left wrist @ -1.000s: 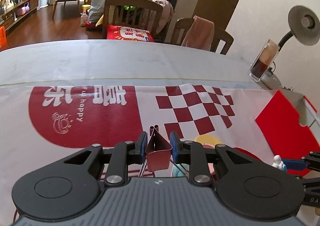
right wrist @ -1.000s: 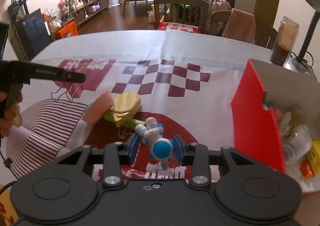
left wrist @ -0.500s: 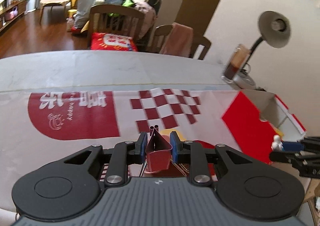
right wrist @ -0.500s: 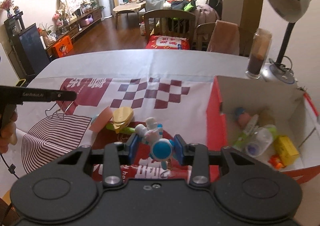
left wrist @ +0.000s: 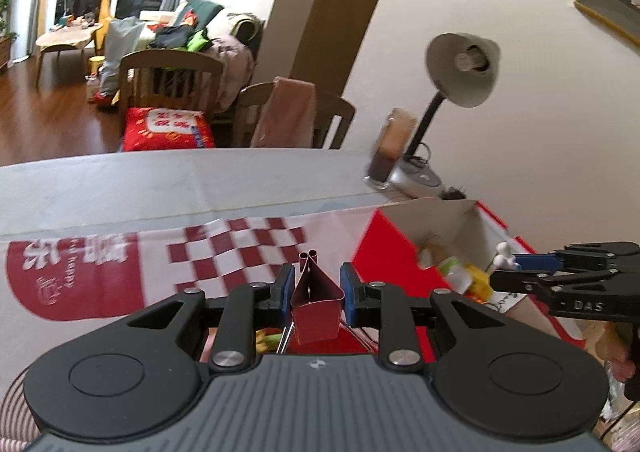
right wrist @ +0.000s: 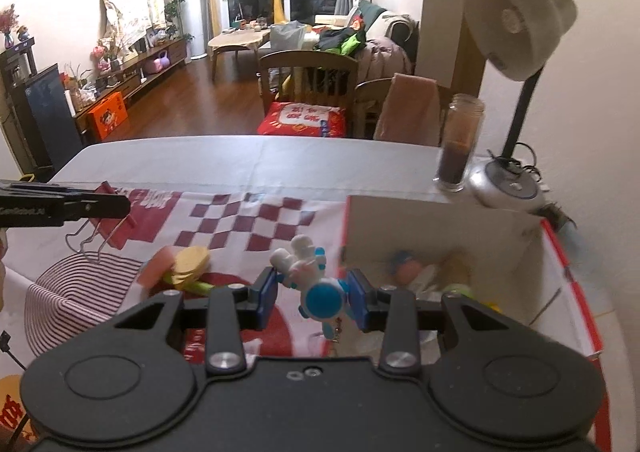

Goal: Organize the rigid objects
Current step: 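Carry the binder clip with left gripper while right gripper carries the keychain into the box, then open left gripper to drop the binder clip while right gripper releases the keychain, then withdraw both grippers from the box back toward the table items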

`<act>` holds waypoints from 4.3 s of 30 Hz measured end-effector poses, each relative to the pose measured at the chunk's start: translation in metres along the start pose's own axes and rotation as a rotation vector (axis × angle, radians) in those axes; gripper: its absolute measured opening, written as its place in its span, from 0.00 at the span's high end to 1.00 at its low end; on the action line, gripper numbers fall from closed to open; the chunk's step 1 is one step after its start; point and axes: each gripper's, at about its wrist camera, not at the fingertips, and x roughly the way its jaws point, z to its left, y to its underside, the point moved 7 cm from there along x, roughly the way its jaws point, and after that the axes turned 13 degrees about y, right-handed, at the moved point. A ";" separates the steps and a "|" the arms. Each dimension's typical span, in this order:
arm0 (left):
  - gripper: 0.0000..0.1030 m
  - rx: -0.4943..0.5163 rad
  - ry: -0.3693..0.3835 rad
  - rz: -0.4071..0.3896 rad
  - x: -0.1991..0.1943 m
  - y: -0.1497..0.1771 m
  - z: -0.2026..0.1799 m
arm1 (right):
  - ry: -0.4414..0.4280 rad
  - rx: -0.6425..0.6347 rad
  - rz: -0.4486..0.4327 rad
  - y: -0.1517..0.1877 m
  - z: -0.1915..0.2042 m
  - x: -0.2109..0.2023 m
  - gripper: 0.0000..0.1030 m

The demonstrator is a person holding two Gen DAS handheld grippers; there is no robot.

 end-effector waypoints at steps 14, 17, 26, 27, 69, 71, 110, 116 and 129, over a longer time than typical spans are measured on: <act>0.77 0.072 0.059 0.038 0.081 -0.012 -0.085 | 0.080 0.045 0.020 -0.005 -0.102 0.034 0.64; 0.77 0.085 0.070 0.063 0.103 -0.009 -0.102 | 0.096 0.058 0.045 -0.002 -0.124 0.045 0.64; 0.77 0.142 0.088 0.167 0.174 0.004 -0.145 | 0.097 0.063 0.123 0.018 -0.163 0.078 0.64; 0.77 0.142 0.086 0.178 0.182 0.006 -0.148 | 0.096 0.064 0.130 0.020 -0.165 0.082 0.64; 0.77 0.112 -0.065 0.477 0.287 0.058 -0.141 | -0.013 -0.079 0.295 0.064 -0.148 0.135 0.46; 0.77 0.117 -0.067 0.477 0.286 0.059 -0.142 | -0.012 -0.075 0.294 0.064 -0.150 0.133 0.44; 0.35 0.115 -0.016 0.141 0.134 0.003 -0.122 | -0.049 -0.065 0.084 0.001 -0.099 0.026 0.01; 0.26 0.105 -0.047 0.100 0.089 0.004 -0.094 | -0.067 -0.071 0.068 -0.003 -0.059 0.013 0.00; 0.20 0.091 -0.146 0.031 0.002 0.012 -0.007 | -0.111 -0.058 0.052 0.002 0.028 -0.002 0.00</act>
